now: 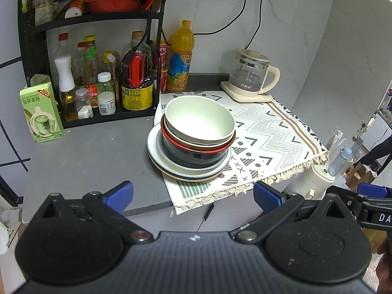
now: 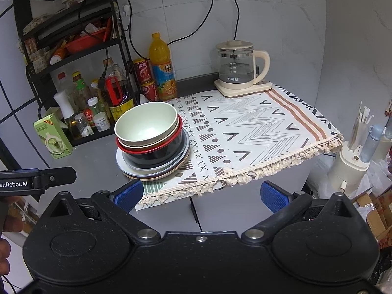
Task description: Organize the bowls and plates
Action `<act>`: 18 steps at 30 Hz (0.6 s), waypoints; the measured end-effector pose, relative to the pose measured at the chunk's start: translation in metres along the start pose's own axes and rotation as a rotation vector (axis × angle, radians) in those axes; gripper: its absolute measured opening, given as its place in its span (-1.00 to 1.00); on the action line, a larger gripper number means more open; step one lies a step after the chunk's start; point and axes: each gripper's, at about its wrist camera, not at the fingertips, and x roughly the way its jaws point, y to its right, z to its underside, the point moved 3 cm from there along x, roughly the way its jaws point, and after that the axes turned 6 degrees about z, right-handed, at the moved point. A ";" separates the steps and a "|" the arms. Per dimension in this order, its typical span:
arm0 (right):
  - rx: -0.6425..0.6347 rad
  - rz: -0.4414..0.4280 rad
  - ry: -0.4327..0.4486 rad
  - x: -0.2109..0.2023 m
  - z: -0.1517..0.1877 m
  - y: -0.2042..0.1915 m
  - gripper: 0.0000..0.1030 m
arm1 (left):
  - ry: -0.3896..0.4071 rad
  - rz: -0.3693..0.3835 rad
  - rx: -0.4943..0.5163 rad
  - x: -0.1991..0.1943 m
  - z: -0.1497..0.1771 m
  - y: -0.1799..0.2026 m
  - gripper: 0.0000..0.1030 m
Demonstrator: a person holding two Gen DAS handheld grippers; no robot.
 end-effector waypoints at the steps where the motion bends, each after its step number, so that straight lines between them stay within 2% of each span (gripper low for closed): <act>1: -0.001 0.001 0.001 -0.001 0.000 0.000 0.99 | -0.002 0.001 0.003 0.000 0.000 0.001 1.00; 18: 0.019 0.026 -0.011 0.000 0.005 0.013 0.99 | -0.023 0.009 0.017 0.006 0.005 0.013 1.00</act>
